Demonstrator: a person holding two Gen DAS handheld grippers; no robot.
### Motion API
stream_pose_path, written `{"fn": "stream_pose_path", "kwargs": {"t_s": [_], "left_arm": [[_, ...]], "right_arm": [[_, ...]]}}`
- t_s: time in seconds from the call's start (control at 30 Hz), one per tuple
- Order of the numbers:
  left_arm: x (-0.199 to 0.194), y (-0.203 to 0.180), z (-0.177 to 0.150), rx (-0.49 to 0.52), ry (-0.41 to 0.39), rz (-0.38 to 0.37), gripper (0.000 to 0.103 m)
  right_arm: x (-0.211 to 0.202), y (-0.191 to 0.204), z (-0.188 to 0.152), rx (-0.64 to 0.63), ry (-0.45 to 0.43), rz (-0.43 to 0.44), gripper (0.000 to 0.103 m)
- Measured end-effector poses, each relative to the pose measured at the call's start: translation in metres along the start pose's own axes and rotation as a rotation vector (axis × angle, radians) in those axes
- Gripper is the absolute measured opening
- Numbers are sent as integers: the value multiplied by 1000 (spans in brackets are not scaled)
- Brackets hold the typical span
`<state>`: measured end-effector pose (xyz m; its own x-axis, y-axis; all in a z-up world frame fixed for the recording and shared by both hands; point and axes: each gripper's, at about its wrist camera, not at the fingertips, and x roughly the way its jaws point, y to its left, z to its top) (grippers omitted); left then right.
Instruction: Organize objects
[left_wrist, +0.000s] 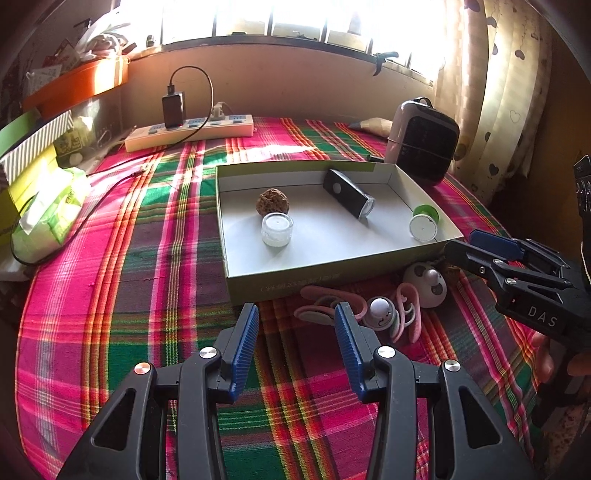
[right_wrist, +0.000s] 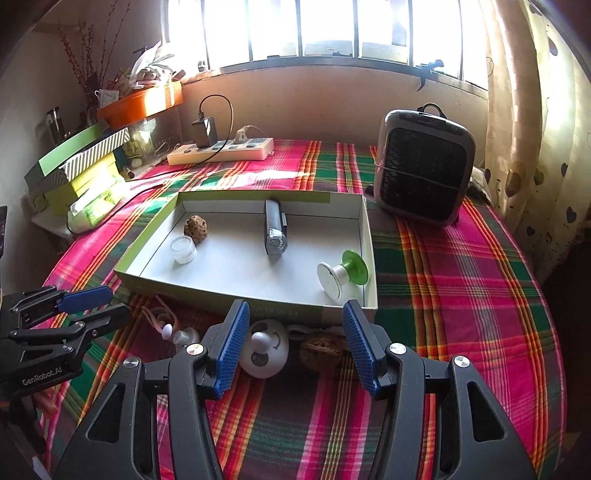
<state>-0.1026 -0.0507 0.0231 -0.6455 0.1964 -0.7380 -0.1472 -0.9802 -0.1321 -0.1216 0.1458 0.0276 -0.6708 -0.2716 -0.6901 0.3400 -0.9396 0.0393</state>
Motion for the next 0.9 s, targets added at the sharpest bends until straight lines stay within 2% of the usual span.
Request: {"fn": "stream_pose_path", "kwargs": {"t_s": [0.53,0.9], "left_arm": [[22,-15,3,27,51,-18,42],[30,-31,12,85,61,-28,42]], "right_arm": [[10,-1,-19,24,68,23,54],[12,-2,-17,19,70,21,54]]}}
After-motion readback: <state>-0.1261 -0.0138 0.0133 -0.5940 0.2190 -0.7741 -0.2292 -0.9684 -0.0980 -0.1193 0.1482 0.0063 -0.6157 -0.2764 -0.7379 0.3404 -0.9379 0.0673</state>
